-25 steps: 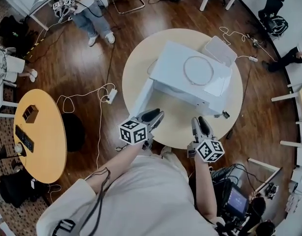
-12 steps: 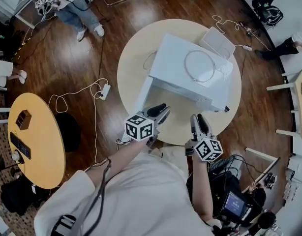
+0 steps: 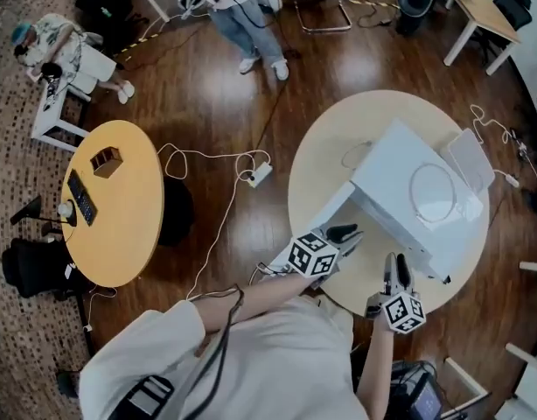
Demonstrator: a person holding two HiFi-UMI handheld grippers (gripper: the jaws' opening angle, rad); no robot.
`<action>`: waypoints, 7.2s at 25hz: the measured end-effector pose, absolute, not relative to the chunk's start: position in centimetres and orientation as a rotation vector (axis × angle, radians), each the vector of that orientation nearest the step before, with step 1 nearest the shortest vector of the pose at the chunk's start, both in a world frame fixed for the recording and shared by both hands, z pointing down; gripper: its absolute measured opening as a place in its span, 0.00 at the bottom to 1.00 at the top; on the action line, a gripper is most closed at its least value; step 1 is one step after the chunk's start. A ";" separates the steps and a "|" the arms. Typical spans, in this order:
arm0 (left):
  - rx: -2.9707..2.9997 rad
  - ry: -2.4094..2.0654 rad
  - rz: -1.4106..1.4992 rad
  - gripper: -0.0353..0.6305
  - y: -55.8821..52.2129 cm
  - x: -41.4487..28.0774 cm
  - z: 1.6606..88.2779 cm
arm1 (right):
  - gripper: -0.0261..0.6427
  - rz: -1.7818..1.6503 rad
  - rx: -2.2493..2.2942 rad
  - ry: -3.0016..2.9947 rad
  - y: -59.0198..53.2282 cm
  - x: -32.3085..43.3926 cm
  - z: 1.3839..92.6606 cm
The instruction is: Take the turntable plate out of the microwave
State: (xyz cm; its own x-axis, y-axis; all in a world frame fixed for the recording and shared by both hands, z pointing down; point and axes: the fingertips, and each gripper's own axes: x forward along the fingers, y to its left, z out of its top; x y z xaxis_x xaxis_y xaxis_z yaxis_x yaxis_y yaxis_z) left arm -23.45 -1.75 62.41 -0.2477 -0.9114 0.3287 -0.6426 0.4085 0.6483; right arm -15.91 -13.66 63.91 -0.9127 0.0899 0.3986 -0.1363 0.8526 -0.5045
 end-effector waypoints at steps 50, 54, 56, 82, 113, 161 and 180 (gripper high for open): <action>1.315 -1.995 -0.260 0.21 -0.8 -23.5 66.0 | 0.27 0.812 0.108 -2.585 -17.3 -20.7 73.6; 1.302 -2.023 -0.230 0.21 -1.3 -24.3 67.0 | 0.27 0.891 0.088 -2.589 -17.8 -23.1 74.8; 1.296 -2.027 -0.216 0.21 -1.5 -24.8 67.1 | 0.27 0.914 0.128 -2.569 -18.3 -23.8 75.8; 1.290 -1.968 -0.133 0.21 -3.0 -23.1 69.6 | 0.27 1.264 0.483 -2.317 -21.0 -26.3 87.5; 1.291 -1.932 -0.099 0.21 -2.4 -21.9 70.9 | 0.04 1.496 0.591 -2.223 -21.9 -25.8 89.9; 1.266 -1.968 -0.077 0.21 -0.4 -22.4 69.1 | 0.23 1.835 0.943 -2.026 -23.8 -27.1 89.6; 1.251 -1.977 -0.087 0.21 -0.6 -21.7 71.0 | 0.06 1.907 0.828 -2.013 -23.4 -27.0 91.6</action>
